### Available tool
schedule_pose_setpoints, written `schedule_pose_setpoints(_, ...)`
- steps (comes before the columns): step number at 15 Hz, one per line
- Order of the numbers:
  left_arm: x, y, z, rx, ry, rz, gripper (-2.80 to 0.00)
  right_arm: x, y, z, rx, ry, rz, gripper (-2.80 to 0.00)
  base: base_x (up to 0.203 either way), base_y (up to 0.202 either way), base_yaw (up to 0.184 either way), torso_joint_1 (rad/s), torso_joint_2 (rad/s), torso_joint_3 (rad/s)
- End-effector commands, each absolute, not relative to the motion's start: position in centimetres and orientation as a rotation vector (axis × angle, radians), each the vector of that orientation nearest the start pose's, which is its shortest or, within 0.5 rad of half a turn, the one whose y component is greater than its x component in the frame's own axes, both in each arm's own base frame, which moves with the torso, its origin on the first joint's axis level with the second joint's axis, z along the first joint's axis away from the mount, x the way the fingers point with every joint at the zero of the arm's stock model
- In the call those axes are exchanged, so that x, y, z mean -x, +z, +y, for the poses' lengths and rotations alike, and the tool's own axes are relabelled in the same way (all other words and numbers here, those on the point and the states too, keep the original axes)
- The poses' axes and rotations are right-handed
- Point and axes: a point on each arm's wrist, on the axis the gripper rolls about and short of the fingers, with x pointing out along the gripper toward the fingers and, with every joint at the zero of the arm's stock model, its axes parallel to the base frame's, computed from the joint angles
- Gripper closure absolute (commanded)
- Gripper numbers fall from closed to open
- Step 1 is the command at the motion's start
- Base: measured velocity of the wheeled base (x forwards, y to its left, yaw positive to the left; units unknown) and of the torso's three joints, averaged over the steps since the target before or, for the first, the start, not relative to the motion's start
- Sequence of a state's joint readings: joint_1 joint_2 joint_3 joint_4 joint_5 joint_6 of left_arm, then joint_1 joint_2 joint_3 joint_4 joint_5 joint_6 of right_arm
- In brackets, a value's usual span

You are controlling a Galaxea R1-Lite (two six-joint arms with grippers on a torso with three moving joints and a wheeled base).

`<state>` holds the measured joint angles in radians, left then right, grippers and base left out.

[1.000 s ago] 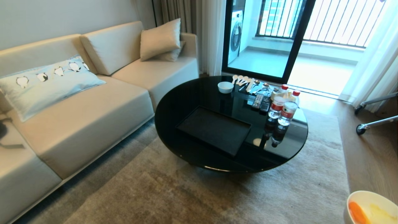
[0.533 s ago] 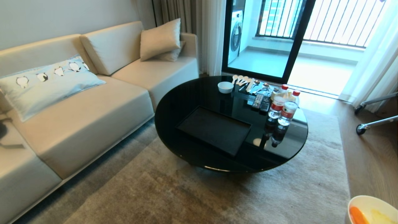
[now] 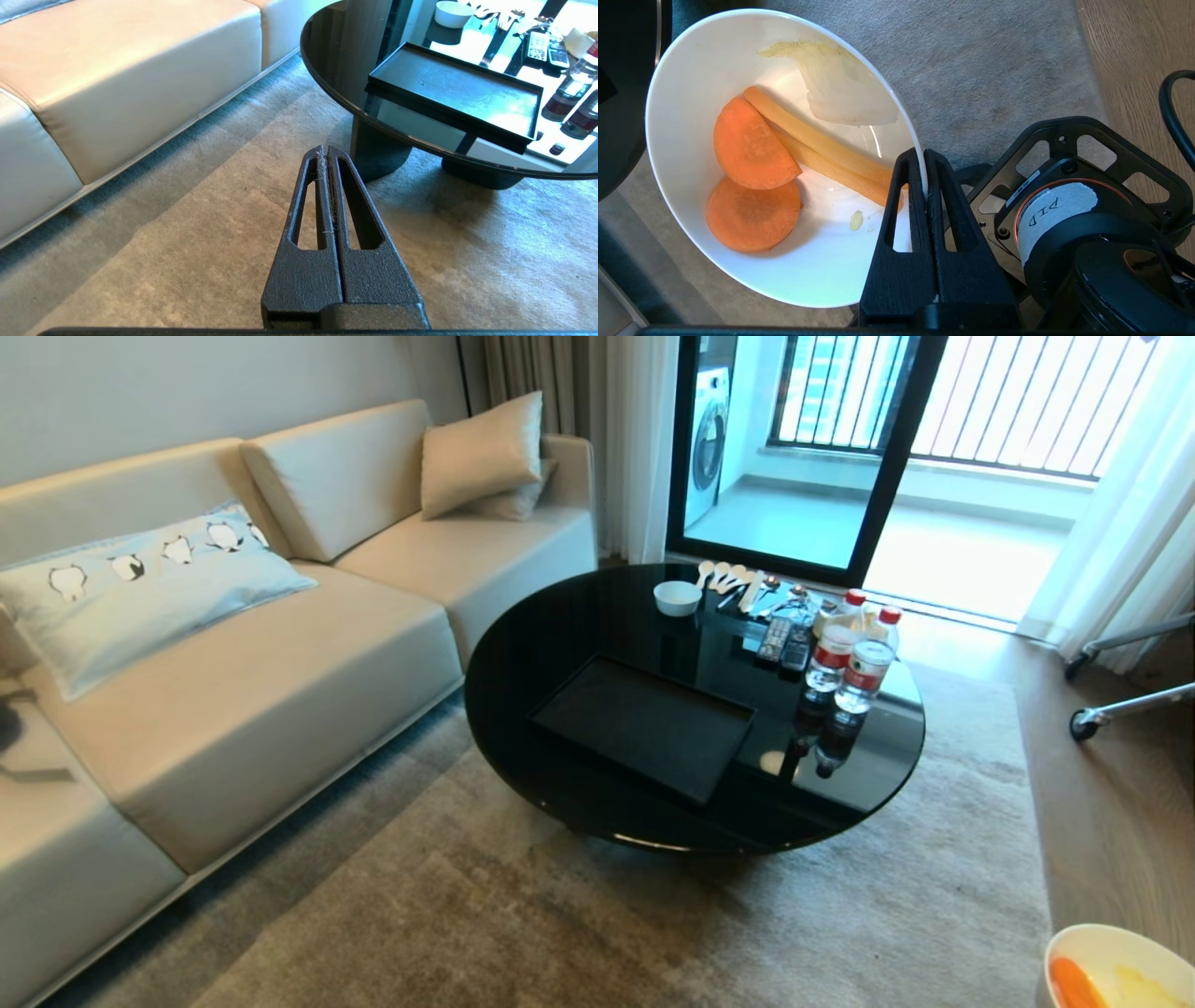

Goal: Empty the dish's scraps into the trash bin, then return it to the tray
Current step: Move the bowl over the trash can

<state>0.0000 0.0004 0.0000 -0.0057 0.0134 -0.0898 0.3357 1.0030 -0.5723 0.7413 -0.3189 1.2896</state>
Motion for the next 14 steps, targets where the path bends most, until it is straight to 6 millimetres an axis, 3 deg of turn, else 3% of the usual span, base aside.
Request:
schedule_pose_setpoints(1,2.28,7.61,0.03,0.091,0.014,-0.007,0.00,-6.63,15.46,1.57,-0.778,-0.676,0.918,0.00,0.000,0.000,0.000,0.000,0.00,0.000)
schedule_pose_setpoints(4,2.28,7.61,0.03,0.091,0.014,-0.007,0.00,-6.63,15.46,1.56,-0.779,-0.677,0.917,0.00,0.001,0.000,-0.036,0.002,0.00,0.001)
schedule_pose_setpoints(14,2.28,7.61,0.03,0.091,0.014,-0.007,0.00,-6.51,15.34,1.52,-0.776,-0.680,0.921,0.00,0.001,0.010,-0.164,0.001,0.00,0.003)
